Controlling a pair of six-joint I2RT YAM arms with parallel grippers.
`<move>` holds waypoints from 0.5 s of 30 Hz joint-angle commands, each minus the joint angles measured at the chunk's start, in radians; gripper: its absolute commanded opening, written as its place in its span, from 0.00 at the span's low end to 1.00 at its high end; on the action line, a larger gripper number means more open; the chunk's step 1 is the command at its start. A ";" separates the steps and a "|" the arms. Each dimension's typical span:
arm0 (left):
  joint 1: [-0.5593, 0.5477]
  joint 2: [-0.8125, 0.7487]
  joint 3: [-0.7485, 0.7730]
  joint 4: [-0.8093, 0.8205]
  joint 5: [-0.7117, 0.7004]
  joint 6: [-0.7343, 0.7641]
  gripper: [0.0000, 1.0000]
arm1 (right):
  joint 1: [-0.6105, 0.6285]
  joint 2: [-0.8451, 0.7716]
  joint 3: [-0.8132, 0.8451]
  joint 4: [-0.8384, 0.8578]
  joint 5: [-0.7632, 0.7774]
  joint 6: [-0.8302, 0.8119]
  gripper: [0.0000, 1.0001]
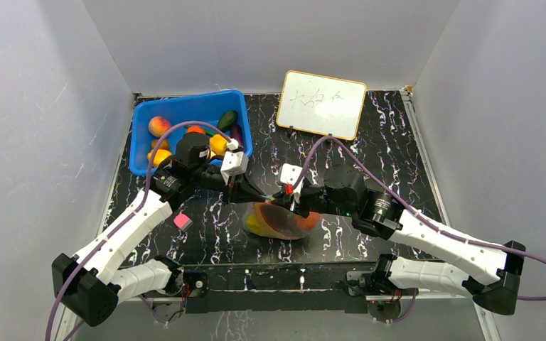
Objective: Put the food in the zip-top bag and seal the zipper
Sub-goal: Zip the zipper food storage bag at the center of the board.
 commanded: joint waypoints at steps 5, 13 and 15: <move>0.002 -0.087 0.058 -0.018 -0.145 0.011 0.00 | -0.002 -0.039 0.015 0.062 0.032 -0.020 0.00; 0.002 -0.136 0.094 -0.067 -0.265 0.021 0.00 | -0.002 -0.014 0.044 0.001 0.092 -0.023 0.00; 0.002 -0.148 0.111 -0.097 -0.310 0.030 0.00 | -0.002 -0.011 0.050 -0.023 0.111 -0.026 0.00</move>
